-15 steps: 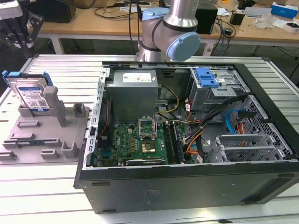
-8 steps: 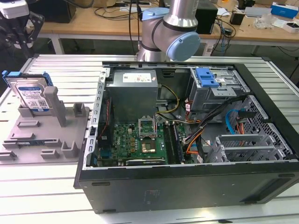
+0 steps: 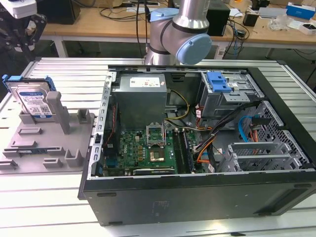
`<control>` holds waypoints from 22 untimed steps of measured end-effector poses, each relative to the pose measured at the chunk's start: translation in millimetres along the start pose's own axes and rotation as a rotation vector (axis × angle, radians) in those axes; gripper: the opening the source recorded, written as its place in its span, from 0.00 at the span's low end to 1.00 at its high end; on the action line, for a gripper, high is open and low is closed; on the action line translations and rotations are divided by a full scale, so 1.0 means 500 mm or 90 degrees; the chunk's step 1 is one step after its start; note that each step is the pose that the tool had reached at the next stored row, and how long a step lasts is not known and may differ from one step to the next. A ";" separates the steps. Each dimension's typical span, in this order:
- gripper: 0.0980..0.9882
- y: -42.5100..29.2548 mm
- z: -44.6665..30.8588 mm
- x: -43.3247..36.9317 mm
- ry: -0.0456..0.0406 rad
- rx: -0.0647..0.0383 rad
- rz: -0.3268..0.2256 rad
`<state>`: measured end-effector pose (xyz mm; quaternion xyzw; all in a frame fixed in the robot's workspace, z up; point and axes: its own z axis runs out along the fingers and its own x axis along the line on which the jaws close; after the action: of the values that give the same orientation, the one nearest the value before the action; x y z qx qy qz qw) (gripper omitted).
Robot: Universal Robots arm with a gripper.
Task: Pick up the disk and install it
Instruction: 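Pick up the disk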
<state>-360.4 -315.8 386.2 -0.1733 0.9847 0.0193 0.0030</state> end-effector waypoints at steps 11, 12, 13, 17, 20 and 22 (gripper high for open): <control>0.01 0.000 0.001 0.000 0.0055 -0.002 -0.149; 0.01 0.000 0.001 0.000 0.0060 -0.002 -0.161; 0.01 0.000 0.001 0.000 0.0066 -0.002 -0.179; 0.01 0.000 0.001 0.000 0.0085 -0.002 -0.226; 0.01 0.000 0.001 0.000 0.0121 0.000 -0.268; 0.01 0.000 0.002 0.000 0.0143 0.002 -0.292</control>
<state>-360.4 -315.8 385.4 -0.3925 0.9196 0.0143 -0.0033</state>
